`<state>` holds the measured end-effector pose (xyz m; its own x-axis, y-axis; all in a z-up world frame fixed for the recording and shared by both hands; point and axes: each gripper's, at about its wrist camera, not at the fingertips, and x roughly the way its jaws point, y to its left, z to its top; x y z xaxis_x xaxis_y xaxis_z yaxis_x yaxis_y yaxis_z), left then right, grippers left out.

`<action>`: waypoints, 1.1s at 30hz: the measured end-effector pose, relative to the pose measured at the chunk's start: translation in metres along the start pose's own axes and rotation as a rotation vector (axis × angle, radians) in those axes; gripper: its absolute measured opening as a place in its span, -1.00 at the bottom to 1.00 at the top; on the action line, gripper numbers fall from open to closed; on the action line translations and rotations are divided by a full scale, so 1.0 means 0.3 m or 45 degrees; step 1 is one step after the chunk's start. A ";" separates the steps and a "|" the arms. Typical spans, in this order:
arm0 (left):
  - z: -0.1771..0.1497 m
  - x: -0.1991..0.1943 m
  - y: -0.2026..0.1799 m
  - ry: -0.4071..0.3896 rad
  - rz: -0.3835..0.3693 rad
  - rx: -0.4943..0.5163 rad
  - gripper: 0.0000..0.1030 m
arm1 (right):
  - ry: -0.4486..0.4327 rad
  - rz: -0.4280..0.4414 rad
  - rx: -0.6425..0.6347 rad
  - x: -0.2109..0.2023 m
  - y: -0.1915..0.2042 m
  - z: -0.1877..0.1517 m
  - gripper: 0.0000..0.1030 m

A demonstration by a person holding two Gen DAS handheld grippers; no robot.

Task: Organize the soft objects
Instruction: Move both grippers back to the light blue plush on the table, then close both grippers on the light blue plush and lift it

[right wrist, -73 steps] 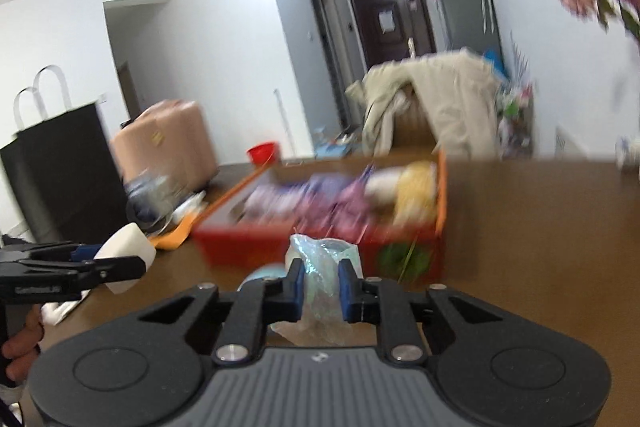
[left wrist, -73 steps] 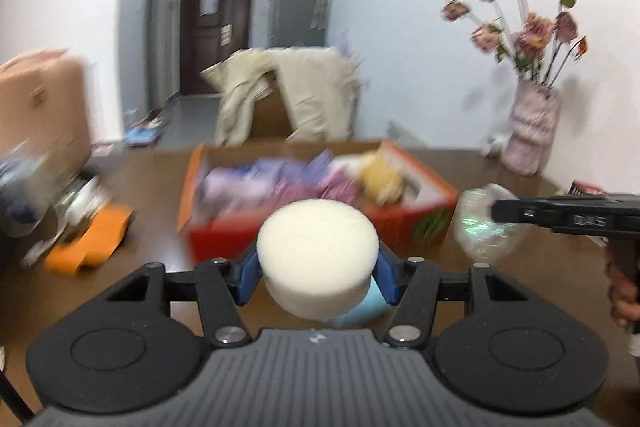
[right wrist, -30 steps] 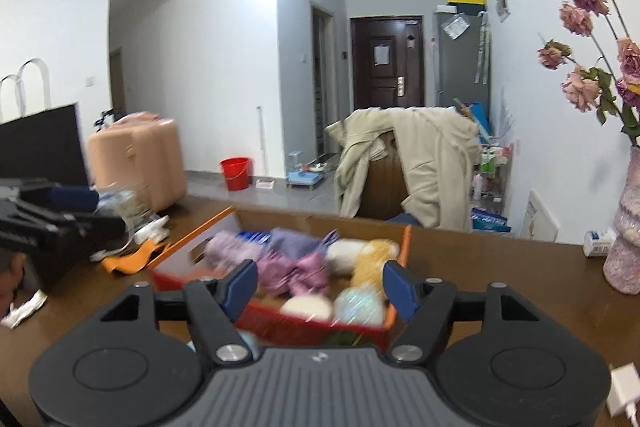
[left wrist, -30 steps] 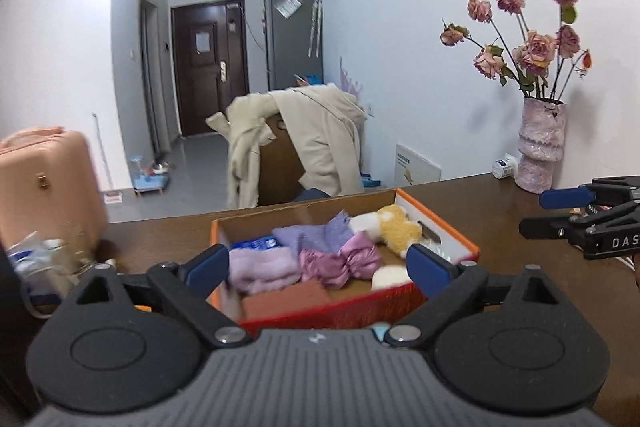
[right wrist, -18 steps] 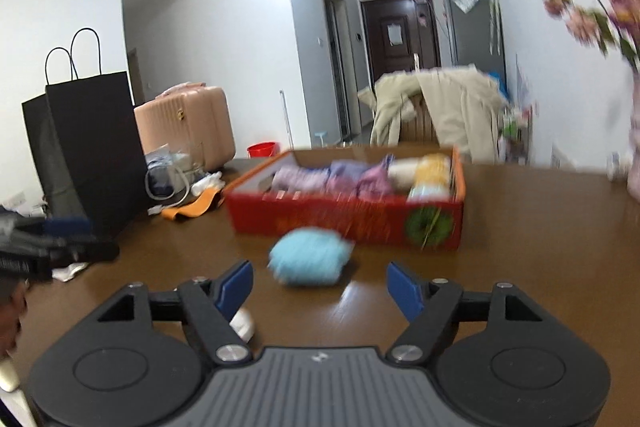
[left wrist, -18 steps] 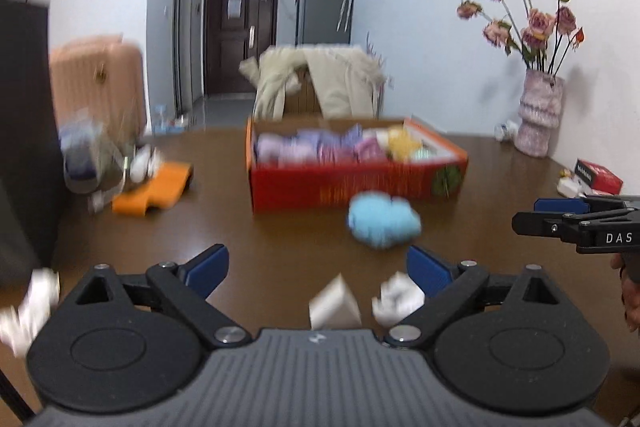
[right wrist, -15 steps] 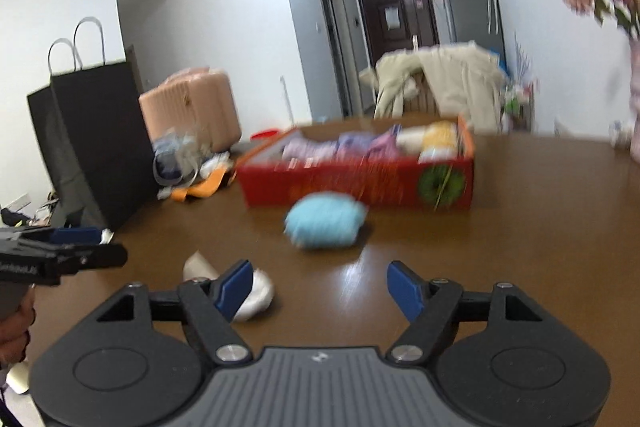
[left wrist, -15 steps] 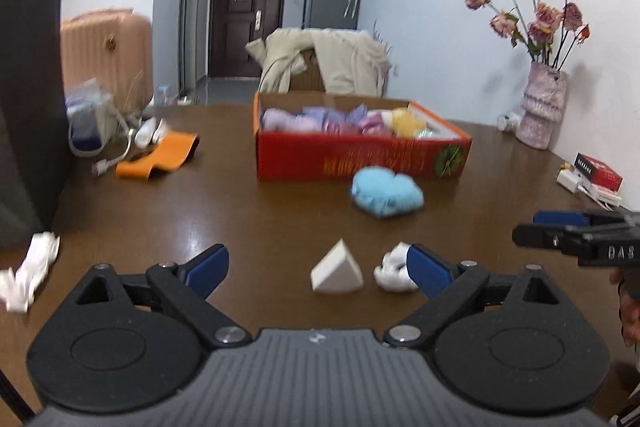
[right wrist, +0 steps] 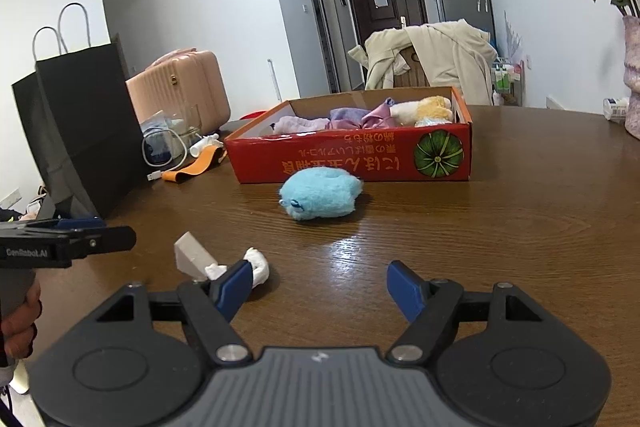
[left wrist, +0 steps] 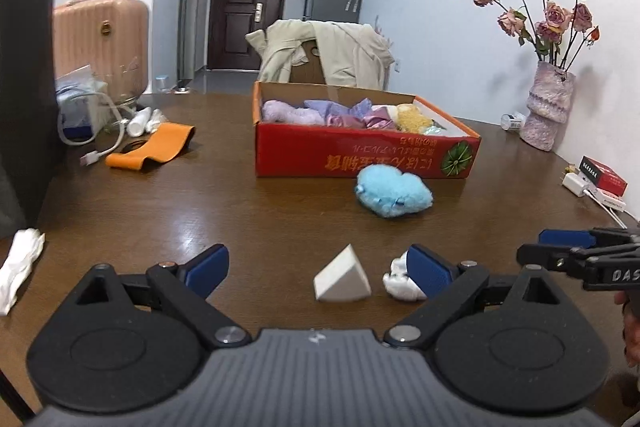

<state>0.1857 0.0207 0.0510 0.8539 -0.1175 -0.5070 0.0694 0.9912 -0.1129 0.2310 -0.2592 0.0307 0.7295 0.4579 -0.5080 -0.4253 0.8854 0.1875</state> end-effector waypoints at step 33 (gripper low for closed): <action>0.214 0.644 0.011 0.254 -0.494 -0.138 -0.33 | 0.105 0.274 0.457 0.539 -0.229 0.187 -0.50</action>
<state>0.3839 0.0054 0.0075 0.6582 -0.4996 -0.5632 0.3014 0.8604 -0.4109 0.4081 -0.2415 -0.0170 0.5928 0.6404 -0.4884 -0.3389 0.7484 0.5701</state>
